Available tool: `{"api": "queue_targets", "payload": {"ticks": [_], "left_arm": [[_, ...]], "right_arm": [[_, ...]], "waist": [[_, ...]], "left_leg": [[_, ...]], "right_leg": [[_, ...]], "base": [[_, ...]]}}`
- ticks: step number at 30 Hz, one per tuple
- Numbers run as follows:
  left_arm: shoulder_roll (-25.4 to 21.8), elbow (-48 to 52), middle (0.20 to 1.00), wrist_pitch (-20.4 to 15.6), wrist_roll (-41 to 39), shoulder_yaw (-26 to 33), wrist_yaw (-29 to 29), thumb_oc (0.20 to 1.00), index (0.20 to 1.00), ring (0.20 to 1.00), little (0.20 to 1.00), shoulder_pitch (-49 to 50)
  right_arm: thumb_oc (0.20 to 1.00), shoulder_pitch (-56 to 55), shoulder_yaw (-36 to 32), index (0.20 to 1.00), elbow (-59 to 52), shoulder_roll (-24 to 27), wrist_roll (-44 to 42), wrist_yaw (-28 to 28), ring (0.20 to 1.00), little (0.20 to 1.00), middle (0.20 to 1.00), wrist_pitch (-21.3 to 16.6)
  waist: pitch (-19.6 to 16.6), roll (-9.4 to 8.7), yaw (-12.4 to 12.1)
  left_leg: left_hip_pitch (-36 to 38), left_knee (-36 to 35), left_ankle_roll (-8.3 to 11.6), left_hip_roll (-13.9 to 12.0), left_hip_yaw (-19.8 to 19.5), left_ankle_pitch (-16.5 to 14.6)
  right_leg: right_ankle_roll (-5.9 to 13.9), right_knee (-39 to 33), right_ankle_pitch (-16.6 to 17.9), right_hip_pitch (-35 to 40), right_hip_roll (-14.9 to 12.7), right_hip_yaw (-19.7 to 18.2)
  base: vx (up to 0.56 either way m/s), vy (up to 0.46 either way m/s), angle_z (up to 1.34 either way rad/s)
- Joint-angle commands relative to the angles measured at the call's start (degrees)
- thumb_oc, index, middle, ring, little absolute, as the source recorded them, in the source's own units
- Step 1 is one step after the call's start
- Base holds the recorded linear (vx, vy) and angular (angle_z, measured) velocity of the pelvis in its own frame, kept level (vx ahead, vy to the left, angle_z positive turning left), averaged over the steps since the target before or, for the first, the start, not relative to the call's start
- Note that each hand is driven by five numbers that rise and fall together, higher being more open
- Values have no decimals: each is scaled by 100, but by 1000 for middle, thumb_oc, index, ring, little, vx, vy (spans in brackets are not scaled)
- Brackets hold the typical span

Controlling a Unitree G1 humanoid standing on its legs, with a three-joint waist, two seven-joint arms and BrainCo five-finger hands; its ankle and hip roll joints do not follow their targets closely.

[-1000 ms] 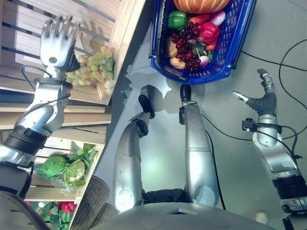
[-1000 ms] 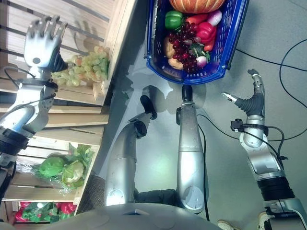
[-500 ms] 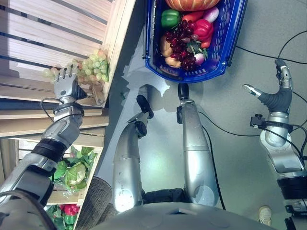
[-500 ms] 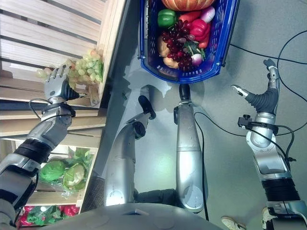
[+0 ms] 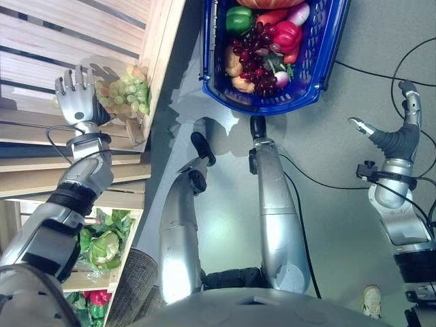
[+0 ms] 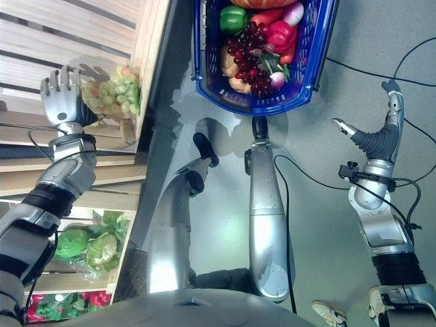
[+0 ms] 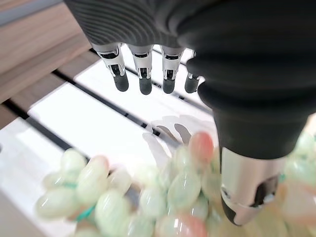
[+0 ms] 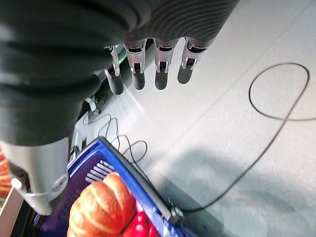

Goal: Pick up fruits and vegetables into the basket

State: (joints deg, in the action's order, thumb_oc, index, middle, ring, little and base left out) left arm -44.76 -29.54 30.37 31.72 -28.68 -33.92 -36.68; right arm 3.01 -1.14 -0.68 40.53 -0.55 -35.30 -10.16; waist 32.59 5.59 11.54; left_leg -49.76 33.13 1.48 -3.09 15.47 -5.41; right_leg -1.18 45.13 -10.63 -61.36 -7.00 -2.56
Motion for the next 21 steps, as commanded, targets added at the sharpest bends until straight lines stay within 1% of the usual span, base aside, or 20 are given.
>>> {"api": "queue_targets", "payload": {"ticks": [1,6,11,14,16,19,21], "left_arm": [[-36,-539,1000,260,179,80,-268,1000,1000,1000,1000,94],[127,-799,1000,118,-4,-4,-186,1000,1000,1000,1000,-126],[323,-1017,1000,-46,-210,-67,-34,1000,1000,1000,1000,-163],[422,-1115,1000,-108,-540,-77,14,1000,1000,1000,1000,-144],[522,-1264,1000,-216,-724,-46,25,1000,1000,1000,1000,-101],[590,-1412,1000,-295,-573,10,61,1000,1000,1000,1000,-26],[582,-1457,1000,-262,-432,0,24,1000,1000,1000,1000,-3]], "right_arm": [[1000,-33,147,1000,-214,125,152,-263,1000,1000,1000,-153],[1000,98,230,1000,-139,30,198,-309,1000,1000,1000,-187],[1000,213,276,1000,-131,-51,98,-263,1000,1000,1000,-137],[1000,261,290,1000,-110,-92,103,-252,1000,1000,1000,-109],[1000,286,281,1000,-114,-107,80,-228,1000,1000,1000,-82],[1000,288,243,1000,-117,-130,48,-197,1000,1000,1000,-83],[1000,291,225,1000,-130,-113,14,-199,1000,1000,1000,-82]], "waist": [[-280,87,297],[-280,37,312],[-280,-7,298],[-280,-30,289],[-280,-45,286],[-280,-69,270],[-280,-80,262]], "left_leg": [[-166,134,-139,86,70,-556],[-270,179,-149,86,43,-574],[-317,155,-159,103,13,-570],[-324,148,-169,106,4,-576],[-343,140,-174,116,-6,-567],[-362,118,-181,126,-23,-556],[-385,117,-181,125,-31,-556]], "right_leg": [[282,-98,-262,-29,467,148],[296,-77,-238,-121,505,133],[315,-141,-194,-138,532,150],[324,-154,-183,-137,540,163],[333,-162,-169,-150,547,172],[335,-184,-149,-160,555,191],[336,-188,-144,-177,554,199]], "base": [[3,-6,-7],[0,-9,-5],[-3,-6,0],[0,0,0],[0,0,0],[-6,-13,-3],[-7,-12,-5]]}}
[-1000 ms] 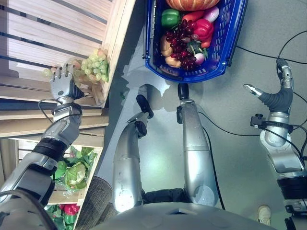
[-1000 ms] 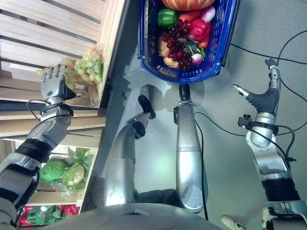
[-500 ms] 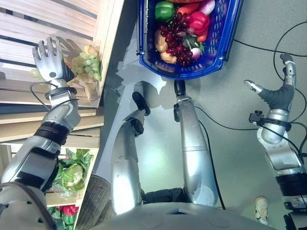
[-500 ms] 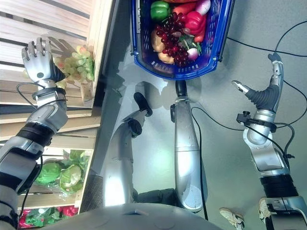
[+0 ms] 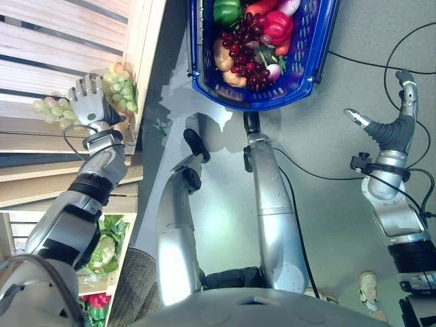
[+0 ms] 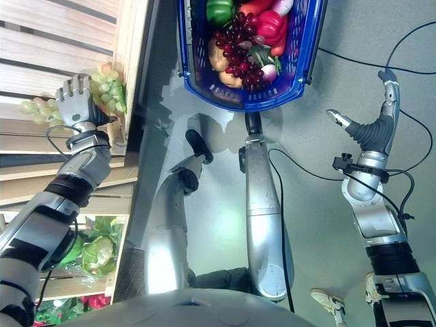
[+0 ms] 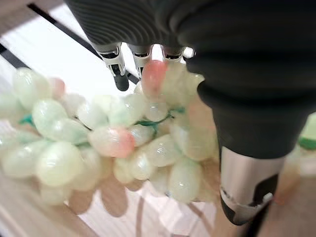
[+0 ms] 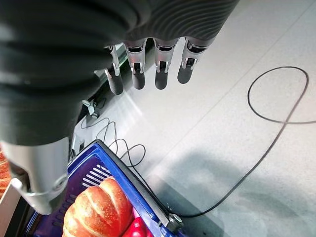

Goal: Pick up fruits and vegetables into the basket

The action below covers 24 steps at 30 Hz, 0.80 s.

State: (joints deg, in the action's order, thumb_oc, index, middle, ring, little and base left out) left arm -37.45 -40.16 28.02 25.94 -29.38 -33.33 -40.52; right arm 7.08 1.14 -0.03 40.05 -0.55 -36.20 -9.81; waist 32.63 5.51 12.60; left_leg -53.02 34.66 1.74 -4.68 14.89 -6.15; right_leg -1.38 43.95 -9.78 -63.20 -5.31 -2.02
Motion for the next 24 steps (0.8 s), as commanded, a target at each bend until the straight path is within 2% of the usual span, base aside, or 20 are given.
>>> {"api": "queue_targets", "payload": {"ticks": [1,6,9,13,14,15,16,17,24], "left_arm": [[-159,-410,1000,-15,212,60,-51,1000,1000,1000,1000,381],[-257,-484,1000,263,746,-85,-89,1000,1000,1000,1000,251],[-295,-591,1000,562,1208,-272,-114,1000,1000,1000,1000,58],[-279,-766,1000,847,1215,-393,-36,1000,1000,1000,1000,-194],[-279,-804,758,871,1218,-401,-31,758,758,758,758,-236],[-279,-841,576,878,1198,-415,-46,576,576,576,576,-276],[-279,-879,238,871,1155,-425,-83,238,238,238,238,-308],[-282,-907,200,870,1156,-423,-77,200,200,200,200,-329],[-327,-1107,200,603,720,-344,-275,200,200,200,200,-441]], "right_arm": [[1000,-114,-2,1000,-196,-63,12,-112,1000,1000,1000,-121],[1000,-49,22,1000,-152,-33,-5,-148,1000,1000,1000,-127],[1000,48,101,1000,-79,-3,39,-216,1000,1000,1000,-119],[1000,161,192,1000,25,16,59,-295,1000,1000,1000,-139],[1000,189,209,1000,48,20,58,-308,1000,1000,1000,-149],[1000,219,228,1000,74,22,63,-318,1000,1000,1000,-162],[1000,243,252,1000,89,26,76,-334,1000,1000,1000,-183],[1000,260,262,1000,98,26,88,-341,1000,1000,1000,-197],[1000,415,295,1000,84,141,387,-91,1000,1000,1000,-283]], "waist": [[-284,-73,155],[-284,-91,161],[-284,-107,182],[-284,-141,197],[-284,-152,197],[-284,-165,196],[-284,-181,194],[-284,-188,193],[-284,-213,156]], "left_leg": [[-68,-36,-209,286,26,-482],[-132,-19,-204,275,15,-483],[-222,26,-204,256,3,-489],[-343,81,-213,238,-10,-489],[-359,83,-214,238,-17,-487],[-381,87,-214,235,-25,-484],[-402,86,-213,231,-33,-474],[-409,82,-214,229,-34,-471],[-381,45,-183,247,-103,-431]], "right_leg": [[354,-70,-229,-1,388,147],[355,-66,-212,-59,381,149],[344,-23,-202,-154,374,139],[332,33,-192,-270,380,128],[332,29,-186,-279,382,129],[332,26,-180,-290,387,130],[332,20,-169,-301,399,129],[330,8,-163,-301,406,130],[331,-8,-153,-239,416,157]], "base": [[0,0,0],[0,0,0],[0,0,0],[0,0,0],[0,0,0],[0,0,0],[0,0,0],[0,0,0],[-6,-4,-1]]}}
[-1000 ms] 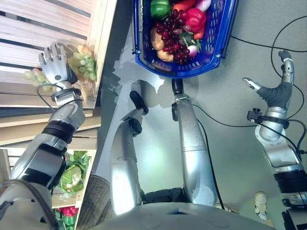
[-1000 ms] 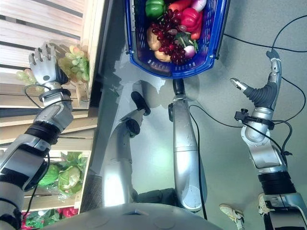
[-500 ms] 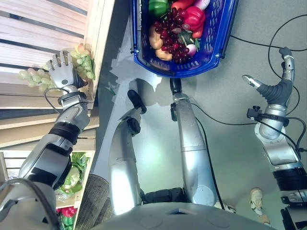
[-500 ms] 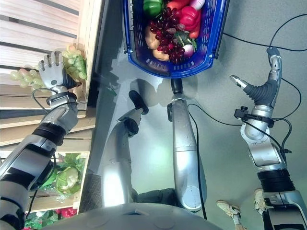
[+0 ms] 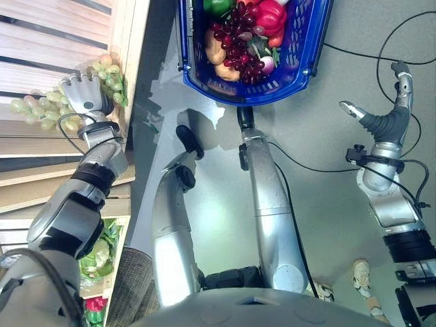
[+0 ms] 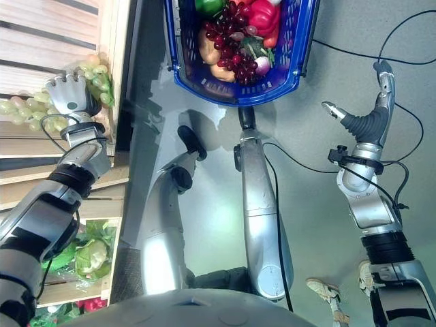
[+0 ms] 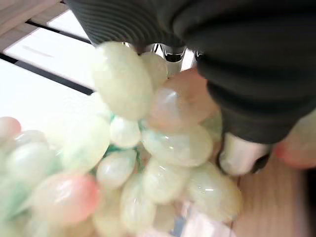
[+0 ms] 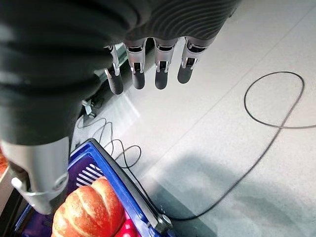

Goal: Pick up fruits and vegetables into the basket

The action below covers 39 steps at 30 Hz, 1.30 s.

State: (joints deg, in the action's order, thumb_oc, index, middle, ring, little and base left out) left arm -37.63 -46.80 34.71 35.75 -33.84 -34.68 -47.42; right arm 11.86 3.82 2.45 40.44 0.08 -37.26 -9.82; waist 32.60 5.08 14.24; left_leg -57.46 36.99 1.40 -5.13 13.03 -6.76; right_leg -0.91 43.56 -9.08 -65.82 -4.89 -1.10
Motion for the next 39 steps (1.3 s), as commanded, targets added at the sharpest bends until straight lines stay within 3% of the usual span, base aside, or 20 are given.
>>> {"api": "queue_targets", "payload": {"ticks": [1,4,7,8,11,17,22,27,35,39], "left_arm": [[-327,-432,200,-133,-346,133,-158,200,200,200,200,246],[-327,-412,200,-388,-574,177,-227,200,200,200,200,248],[-310,-358,200,-895,-1687,338,-355,200,200,200,200,329],[-178,-374,200,-1393,-2476,655,-493,200,200,200,200,459],[29,-371,200,-2400,-3355,1387,-487,200,200,200,200,788],[165,78,200,-3585,-4585,2215,-97,200,200,200,200,1216],[252,677,200,-4576,-5725,2684,433,200,200,200,200,1696],[211,1341,200,-5030,-6154,2924,841,200,200,200,200,1961],[63,2528,200,-5260,-5983,2997,863,200,200,200,200,2072],[46,3112,200,-5289,-5726,2887,906,200,200,200,200,1983]], "right_arm": [[1000,-47,25,1000,-204,141,379,46,1000,1000,1000,-260],[1000,8,72,1000,-280,213,536,144,1000,1000,1000,-192],[1000,58,88,1000,-348,270,523,266,1000,1000,1000,-156],[1000,75,89,1000,-395,244,554,329,1000,1000,1000,-131],[1000,44,83,1000,-445,174,642,477,1000,1000,1000,-142],[1000,-45,-6,1000,-652,85,606,1063,1000,1000,1000,18],[1000,-189,117,1000,-552,84,928,2275,1000,1000,1000,569],[1000,-162,314,1000,-495,218,1281,2919,1000,1000,1000,825],[1000,375,830,1000,-685,279,1934,3439,1000,1000,1000,1245],[1000,1072,1421,1000,-731,55,2151,3509,1000,1000,1000,1633]], "waist": [[-280,-171,-18],[-280,-168,-34],[-280,-161,-69],[-280,-164,-99],[-280,-181,-147],[-280,-221,-236],[-280,-263,-356],[-280,-315,-470],[-280,-216,-612],[-280,-118,-742]], "left_leg": [[78,-200,-144,294,78,-364],[135,-233,-137,305,64,-353],[207,-273,-121,315,47,-335],[280,-326,-127,336,37,-318],[429,-372,-144,364,2,-325],[766,-433,-161,403,-53,-358],[1161,-512,-184,449,-91,-398],[1526,-631,-202,482,-121,-398],[2057,-742,-229,558,-155,-441],[2321,-769,-229,613,-185,-464]], "right_leg": [[285,27,-226,39,372,71],[287,1,-220,98,362,92],[287,-16,-236,184,360,111],[283,-65,-236,261,367,125],[272,-100,-270,428,364,168],[263,-181,-299,796,368,248],[259,-279,-337,1228,371,356],[257,-403,-328,1659,334,470],[230,-508,-379,2183,246,517],[199,-559,-429,2466,158,544]], "base": [[-25,6,-3],[-6,0,-1],[0,0,0],[0,0,0],[-12,0,0],[-16,-18,5],[-10,-17,2],[-6,-38,12],[9,19,9],[19,27,3]]}}
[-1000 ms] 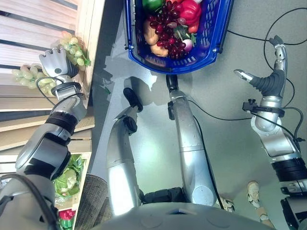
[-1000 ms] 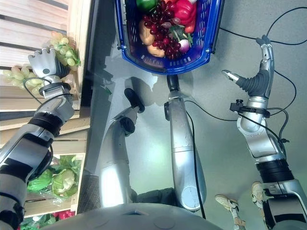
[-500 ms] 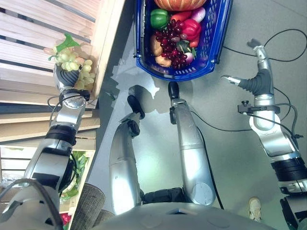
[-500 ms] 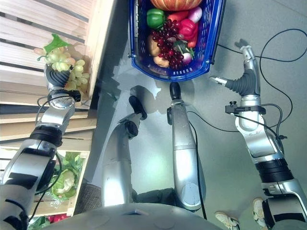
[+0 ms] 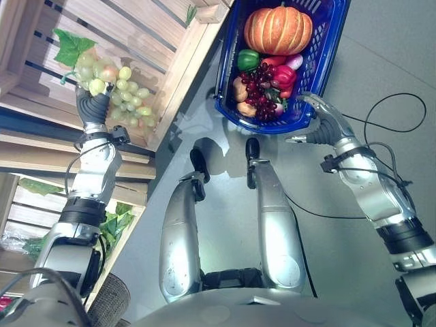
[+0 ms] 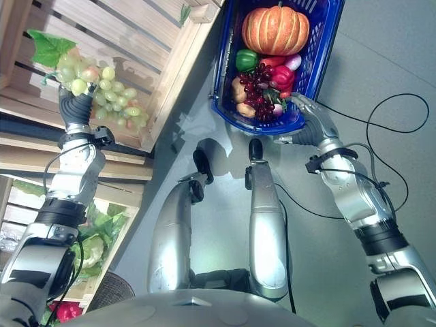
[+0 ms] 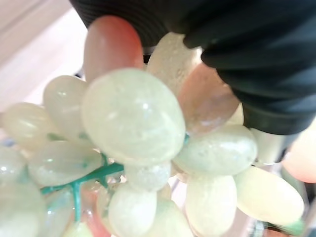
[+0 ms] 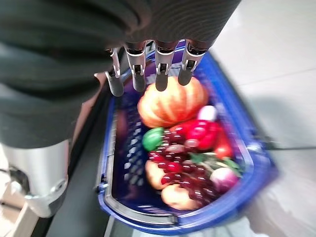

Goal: Pick up fruits and vegetables into the basket

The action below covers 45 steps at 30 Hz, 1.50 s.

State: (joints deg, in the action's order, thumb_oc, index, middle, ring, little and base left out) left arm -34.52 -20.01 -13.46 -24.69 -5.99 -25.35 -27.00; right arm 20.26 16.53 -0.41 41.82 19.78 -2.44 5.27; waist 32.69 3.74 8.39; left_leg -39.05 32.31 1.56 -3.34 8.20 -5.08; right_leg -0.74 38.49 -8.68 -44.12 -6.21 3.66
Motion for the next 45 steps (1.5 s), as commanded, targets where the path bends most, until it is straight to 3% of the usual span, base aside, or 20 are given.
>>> {"api": "queue_targets", "payload": {"ticks": [1,6,7,14,24,29,38,45], "left_arm": [[-275,582,200,-465,391,45,21,200,200,200,200,-121],[-193,1149,200,-691,545,-153,442,200,200,200,200,-348],[-166,1230,200,-726,464,-151,569,200,200,200,200,-397],[208,1752,200,-1066,115,-537,1287,200,200,200,200,-689],[795,2257,200,-1119,-432,-1100,1889,200,200,200,200,-981],[1016,2367,200,-1188,-432,-1347,1853,200,200,200,200,-1065],[1354,2504,200,-1231,-763,-1768,2164,200,200,200,200,-1165],[1594,2482,200,-1266,-1153,-2064,2266,200,200,200,200,-1182]], "right_arm": [[1000,436,330,1000,-415,-149,271,4,1000,1000,1000,236],[1000,1306,995,1000,-234,-485,88,-181,1000,1000,1000,601],[1000,1453,1067,1000,-195,-541,39,-234,1000,1000,1000,593],[1000,2190,1545,1000,138,-1240,-171,-874,1000,1000,1000,733],[1000,2620,1794,1000,439,-1912,-565,-1504,1000,1000,1000,306],[1000,2675,1879,1000,430,-2153,-1132,-1436,1000,1000,1000,-25],[1000,2601,2064,1000,559,-2586,-2487,-676,1000,1000,1000,-876],[1000,2635,2213,1000,474,-2835,-3277,-224,1000,1000,1000,-1021]], "waist": [[-289,47,-205],[-289,179,-414],[-289,196,-438],[-289,292,-662],[-289,256,-795],[-289,235,-819],[-289,151,-891],[-289,60,-948]], "left_leg": [[542,-310,-243,457,281,-633],[751,-365,-243,550,195,-598],[659,-416,-277,547,243,-443],[828,-466,-322,656,122,-441],[886,-484,-390,734,27,-448],[880,-490,-404,761,-9,-456],[845,-474,-419,778,-71,-446],[783,-456,-439,778,-121,-428]], "right_leg": [[169,-78,-481,377,261,79],[110,-143,-504,626,148,165],[61,-217,-352,548,124,229],[42,-281,-343,773,7,364],[78,-415,-242,932,-44,491],[101,-461,-211,960,-60,531],[123,-541,-133,1022,-109,660],[157,-582,-64,1024,-126,757]], "base": [[19,23,3],[-3,16,8],[-74,-9,11],[-19,-21,10],[-19,-45,6],[-21,-43,6],[-22,-59,6],[-18,-66,5]]}}
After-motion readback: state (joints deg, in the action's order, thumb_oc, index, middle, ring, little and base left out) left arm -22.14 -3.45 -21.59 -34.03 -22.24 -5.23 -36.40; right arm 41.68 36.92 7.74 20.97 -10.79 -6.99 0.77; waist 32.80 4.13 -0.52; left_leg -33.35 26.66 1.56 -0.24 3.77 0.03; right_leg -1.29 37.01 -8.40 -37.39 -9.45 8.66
